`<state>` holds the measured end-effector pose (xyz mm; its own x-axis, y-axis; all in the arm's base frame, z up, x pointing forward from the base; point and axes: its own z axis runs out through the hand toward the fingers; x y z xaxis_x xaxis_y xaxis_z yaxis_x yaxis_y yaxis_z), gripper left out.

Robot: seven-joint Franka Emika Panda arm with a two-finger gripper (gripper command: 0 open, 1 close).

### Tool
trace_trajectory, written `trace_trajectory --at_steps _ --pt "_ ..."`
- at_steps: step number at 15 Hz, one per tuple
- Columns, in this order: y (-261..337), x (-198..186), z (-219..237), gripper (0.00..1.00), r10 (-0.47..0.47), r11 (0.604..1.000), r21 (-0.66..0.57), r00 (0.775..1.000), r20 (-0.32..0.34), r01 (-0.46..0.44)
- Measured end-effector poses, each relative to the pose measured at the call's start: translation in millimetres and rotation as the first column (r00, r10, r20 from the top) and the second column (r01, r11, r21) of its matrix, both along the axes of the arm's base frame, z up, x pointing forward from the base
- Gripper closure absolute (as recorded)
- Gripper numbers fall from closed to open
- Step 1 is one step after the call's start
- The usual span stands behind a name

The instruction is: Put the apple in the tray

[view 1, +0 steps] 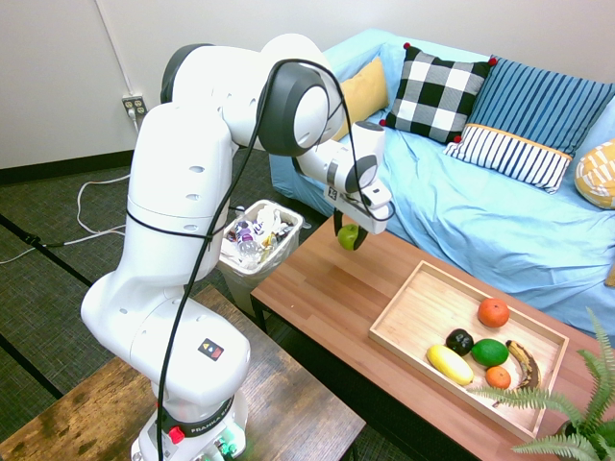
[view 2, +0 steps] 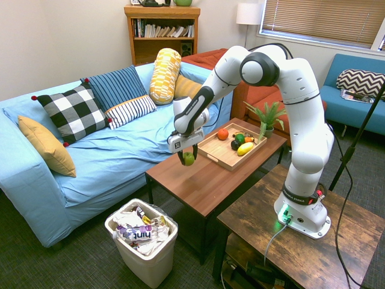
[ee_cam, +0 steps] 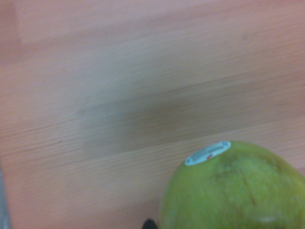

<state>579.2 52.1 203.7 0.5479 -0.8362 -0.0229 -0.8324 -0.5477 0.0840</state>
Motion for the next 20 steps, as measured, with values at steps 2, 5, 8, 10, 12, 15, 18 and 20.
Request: trace_trajectory --at_steps 2,5,8,10,12,15,18,20 --pt "-46 9 7 1.0 -0.075 0.997 -0.017 0.997 0.017 0.075" --pt "-113 14 10 1.0 -0.183 0.982 -0.036 0.983 0.03 0.184" --pt "-174 17 -2 1.0 -0.277 0.959 -0.052 0.96 0.025 0.278" --pt "-208 18 -22 1.0 -0.331 0.942 -0.059 0.943 0.011 0.332" --pt "-225 18 -44 1.0 -0.361 0.931 -0.061 0.932 -0.008 0.36" --pt "-231 18 -76 1.0 -0.383 0.923 -0.059 0.923 -0.041 0.381" --pt "-235 20 -92 1.0 -0.393 0.919 -0.06 0.918 -0.053 0.39" --pt "-236 23 -93 1.0 -0.394 0.919 -0.06 0.918 -0.056 0.391"
